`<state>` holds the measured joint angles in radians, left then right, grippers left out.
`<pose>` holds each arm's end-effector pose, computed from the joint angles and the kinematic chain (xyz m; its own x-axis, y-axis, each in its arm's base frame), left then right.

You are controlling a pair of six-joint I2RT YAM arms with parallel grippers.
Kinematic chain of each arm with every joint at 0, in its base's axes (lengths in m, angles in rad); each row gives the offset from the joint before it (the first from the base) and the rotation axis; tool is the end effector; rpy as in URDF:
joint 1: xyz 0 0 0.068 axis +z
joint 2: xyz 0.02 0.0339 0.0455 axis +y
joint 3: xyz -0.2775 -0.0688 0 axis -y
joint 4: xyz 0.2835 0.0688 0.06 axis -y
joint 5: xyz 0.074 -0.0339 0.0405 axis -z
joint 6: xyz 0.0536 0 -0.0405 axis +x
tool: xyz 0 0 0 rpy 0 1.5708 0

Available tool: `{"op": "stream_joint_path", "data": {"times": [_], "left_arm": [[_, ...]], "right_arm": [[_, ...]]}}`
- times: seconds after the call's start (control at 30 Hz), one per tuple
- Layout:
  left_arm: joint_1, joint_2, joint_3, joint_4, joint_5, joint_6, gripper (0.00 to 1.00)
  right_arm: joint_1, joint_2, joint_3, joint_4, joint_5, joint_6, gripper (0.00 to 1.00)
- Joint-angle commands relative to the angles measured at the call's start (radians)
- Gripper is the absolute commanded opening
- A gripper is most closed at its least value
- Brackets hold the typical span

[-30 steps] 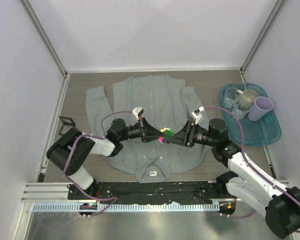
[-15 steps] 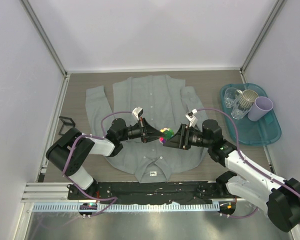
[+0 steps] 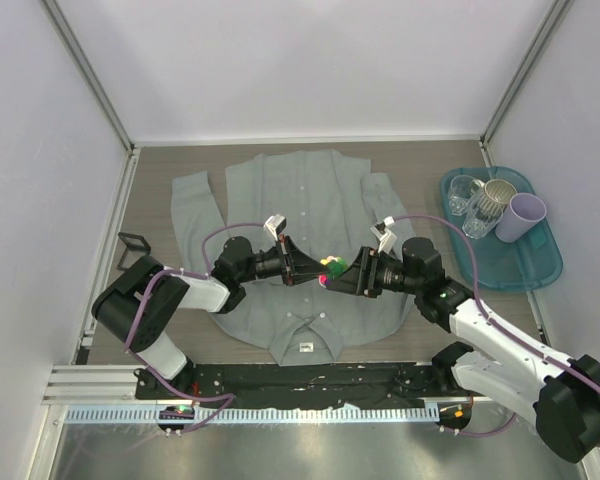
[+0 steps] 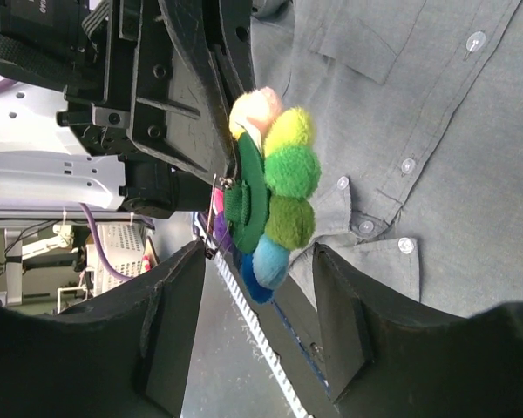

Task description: Remove the brooch from the garment

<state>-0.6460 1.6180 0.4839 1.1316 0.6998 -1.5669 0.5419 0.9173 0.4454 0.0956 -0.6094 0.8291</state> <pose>0.2366 -0.2216 0.1589 -0.9748 -0.2231 -0.0023 0.0018 0.0024 -1.0000 0.1905 0.1505 0.2150 -0.8608 0.1875 -0.4732 -0.3617 0.4288 0.8278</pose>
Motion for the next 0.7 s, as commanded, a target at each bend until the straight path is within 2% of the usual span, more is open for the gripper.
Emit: {"op": "stream_joint_path", "data": {"times": [0.0,0.47,0.67], "left_arm": [[-0.003,-0.041,0.007,0.020,0.003,0.008,0.00],[-0.009,-0.059,-0.001,0.017,0.009,0.004,0.00],[-0.009,-0.063,-0.002,0.008,0.010,0.014,0.00]], "right_arm": [[0.006,0.003,0.052,0.016,0.036,-0.024,0.57],[0.006,0.028,0.095,0.013,0.102,-0.030,0.52],[0.006,0.005,0.078,0.027,0.048,-0.016,0.56]]}}
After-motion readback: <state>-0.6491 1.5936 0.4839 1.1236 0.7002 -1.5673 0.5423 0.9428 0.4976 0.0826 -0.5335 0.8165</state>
